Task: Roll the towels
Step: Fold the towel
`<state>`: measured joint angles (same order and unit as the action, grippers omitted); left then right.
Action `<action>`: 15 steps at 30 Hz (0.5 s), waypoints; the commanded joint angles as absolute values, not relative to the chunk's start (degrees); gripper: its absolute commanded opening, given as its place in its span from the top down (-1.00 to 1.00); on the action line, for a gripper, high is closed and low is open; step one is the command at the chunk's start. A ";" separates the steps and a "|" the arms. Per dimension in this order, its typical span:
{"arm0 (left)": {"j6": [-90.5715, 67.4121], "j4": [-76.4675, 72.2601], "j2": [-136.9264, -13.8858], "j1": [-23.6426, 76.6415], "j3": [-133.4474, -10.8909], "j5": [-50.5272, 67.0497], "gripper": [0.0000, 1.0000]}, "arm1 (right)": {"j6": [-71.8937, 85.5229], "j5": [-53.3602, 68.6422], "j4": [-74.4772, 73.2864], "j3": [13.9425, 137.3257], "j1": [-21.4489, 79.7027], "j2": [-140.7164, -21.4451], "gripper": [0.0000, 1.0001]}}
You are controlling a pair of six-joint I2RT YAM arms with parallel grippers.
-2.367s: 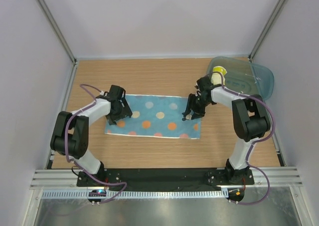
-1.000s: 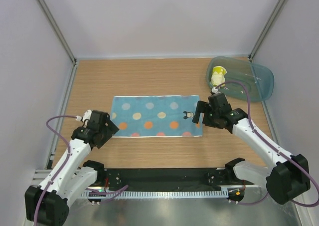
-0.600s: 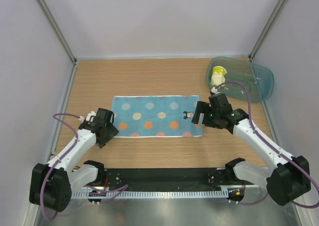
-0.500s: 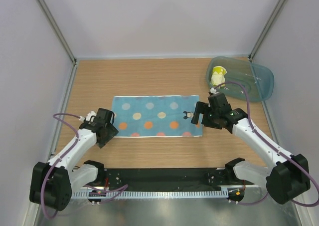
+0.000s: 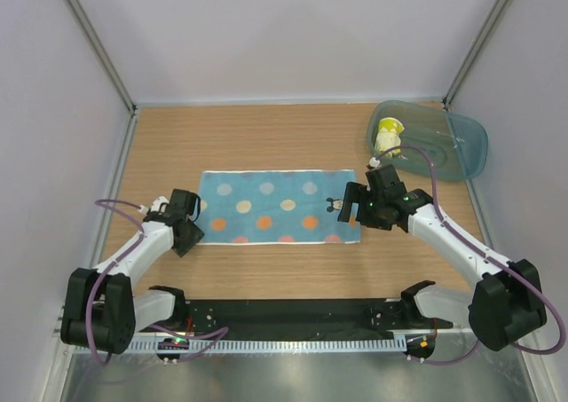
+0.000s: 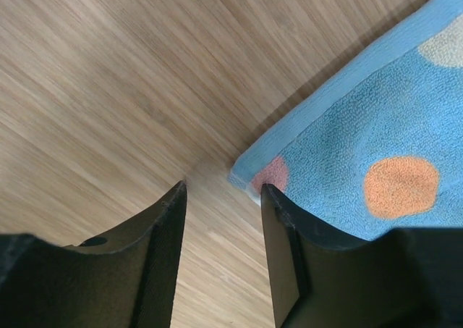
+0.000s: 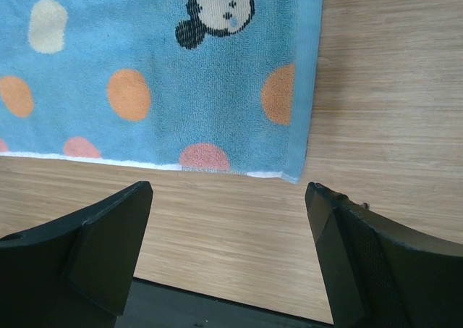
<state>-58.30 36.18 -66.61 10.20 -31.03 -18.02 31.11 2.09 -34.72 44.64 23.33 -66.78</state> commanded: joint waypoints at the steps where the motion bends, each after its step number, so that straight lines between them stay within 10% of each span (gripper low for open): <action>1: -57.30 33.13 -67.50 9.14 -31.55 -18.19 0.12 | 30.32 2.55 -33.13 45.97 23.20 -67.50 -0.89; 15: -56.43 32.17 -71.02 7.82 -32.96 -17.58 0.45 | 31.29 3.69 -33.49 43.60 23.12 -67.06 -0.88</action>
<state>-56.53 34.57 -69.89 8.32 -32.69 -17.80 31.07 2.94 -34.52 44.38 23.33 -67.70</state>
